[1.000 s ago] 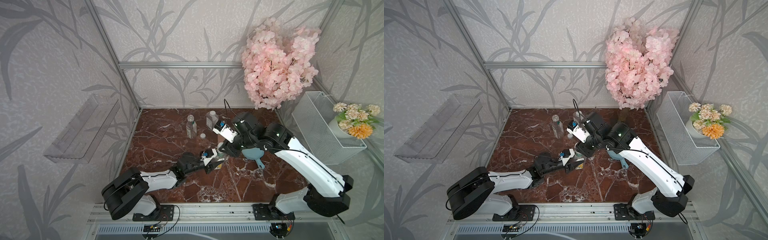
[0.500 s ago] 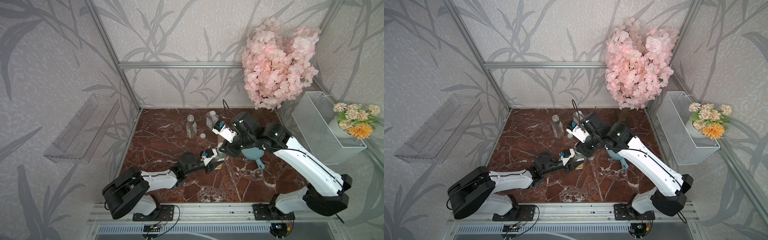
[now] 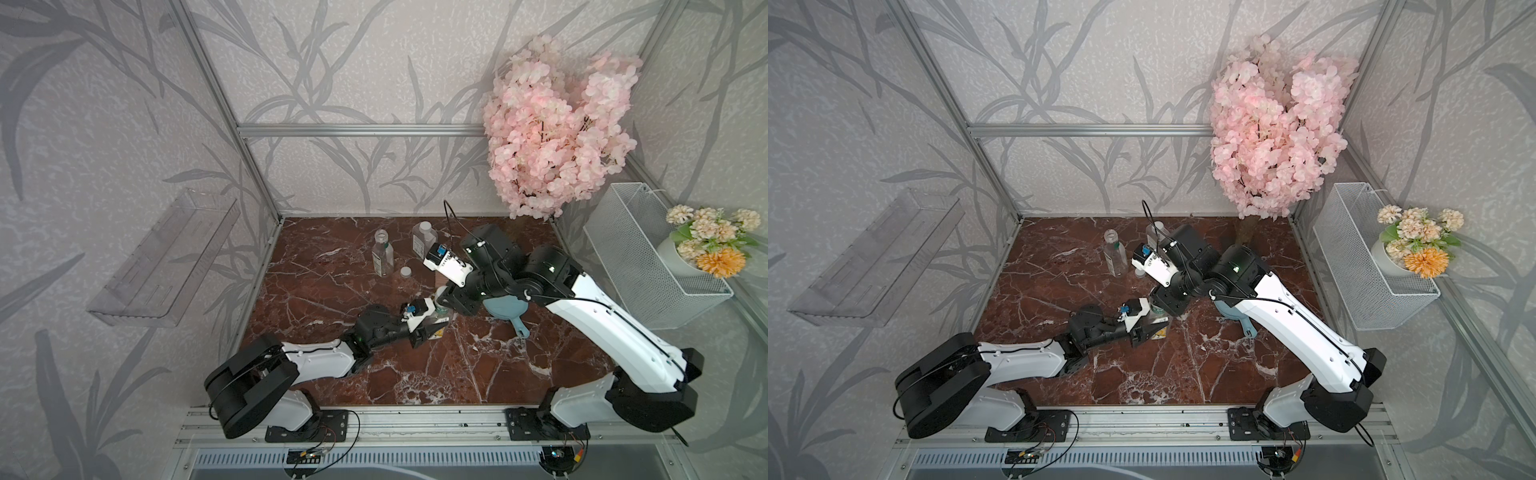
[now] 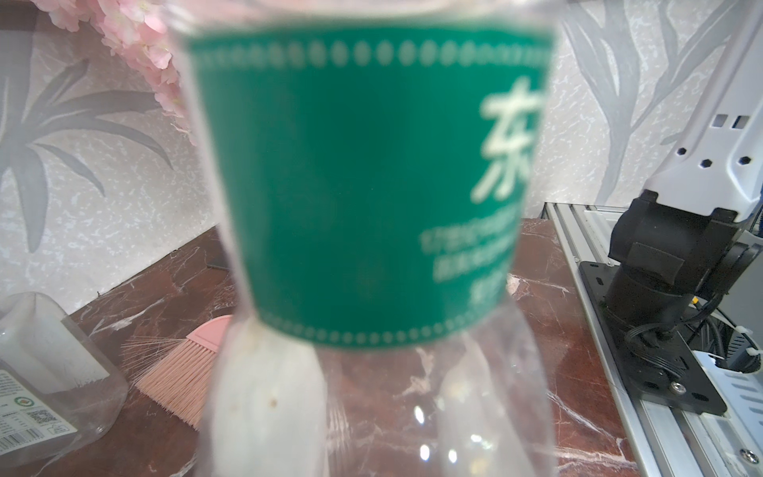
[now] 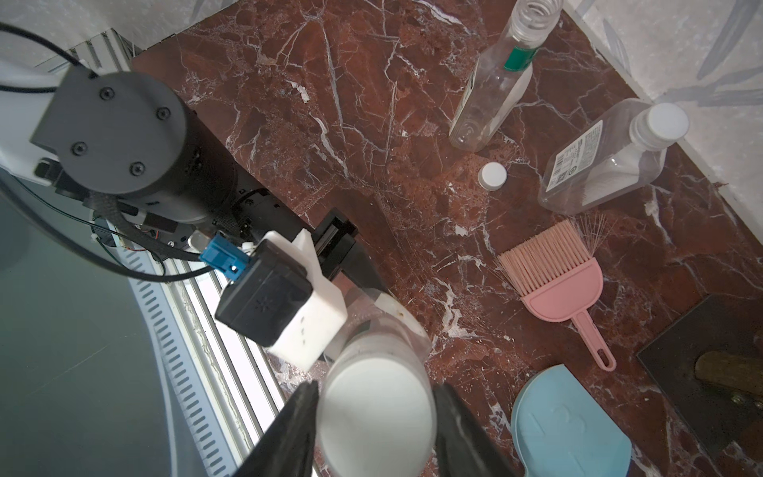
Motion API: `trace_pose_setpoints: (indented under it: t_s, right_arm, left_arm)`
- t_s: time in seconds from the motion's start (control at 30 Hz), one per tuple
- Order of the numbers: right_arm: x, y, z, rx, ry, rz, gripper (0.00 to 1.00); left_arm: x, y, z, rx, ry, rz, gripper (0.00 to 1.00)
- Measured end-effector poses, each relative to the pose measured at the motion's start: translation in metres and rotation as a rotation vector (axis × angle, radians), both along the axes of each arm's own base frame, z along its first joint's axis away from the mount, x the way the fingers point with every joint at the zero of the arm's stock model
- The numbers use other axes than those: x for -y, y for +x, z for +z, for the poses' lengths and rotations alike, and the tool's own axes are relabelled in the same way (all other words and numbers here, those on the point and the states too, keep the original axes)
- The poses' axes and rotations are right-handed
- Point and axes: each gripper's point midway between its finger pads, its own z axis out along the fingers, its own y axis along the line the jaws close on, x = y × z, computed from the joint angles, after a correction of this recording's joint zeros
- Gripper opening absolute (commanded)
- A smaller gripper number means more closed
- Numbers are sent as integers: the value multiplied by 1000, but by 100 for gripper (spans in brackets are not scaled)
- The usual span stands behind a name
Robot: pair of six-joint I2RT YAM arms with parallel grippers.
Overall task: Screw on the bottle caps
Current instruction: Screw the bottle cap onto the plastic bottle.
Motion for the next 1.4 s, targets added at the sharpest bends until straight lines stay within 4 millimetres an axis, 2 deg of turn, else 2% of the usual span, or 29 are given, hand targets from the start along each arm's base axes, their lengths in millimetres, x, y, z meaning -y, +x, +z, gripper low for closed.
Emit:
trace_pose_setpoints:
  t_s: [0.47, 0.9, 1.2, 1.3, 1.4]
  right_arm:
    - [-1, -1, 2, 7, 2, 8, 56]
    - [2, 6, 15, 68, 7, -7, 73]
    - [9, 17, 49, 244, 189, -66, 74]
    - [9, 22, 49, 295, 248, -77, 74]
    - [3, 27, 39, 328, 281, -75, 74]
  left_arm:
    - [0, 0, 0, 3, 2, 0, 20]
    - [0, 0, -1, 3, 2, -1, 20]
    - [1, -1, -1, 2, 2, -5, 20]
    - [1, -1, 0, 2, 2, -7, 20]
    - [1, -2, 0, 3, 1, -9, 20]
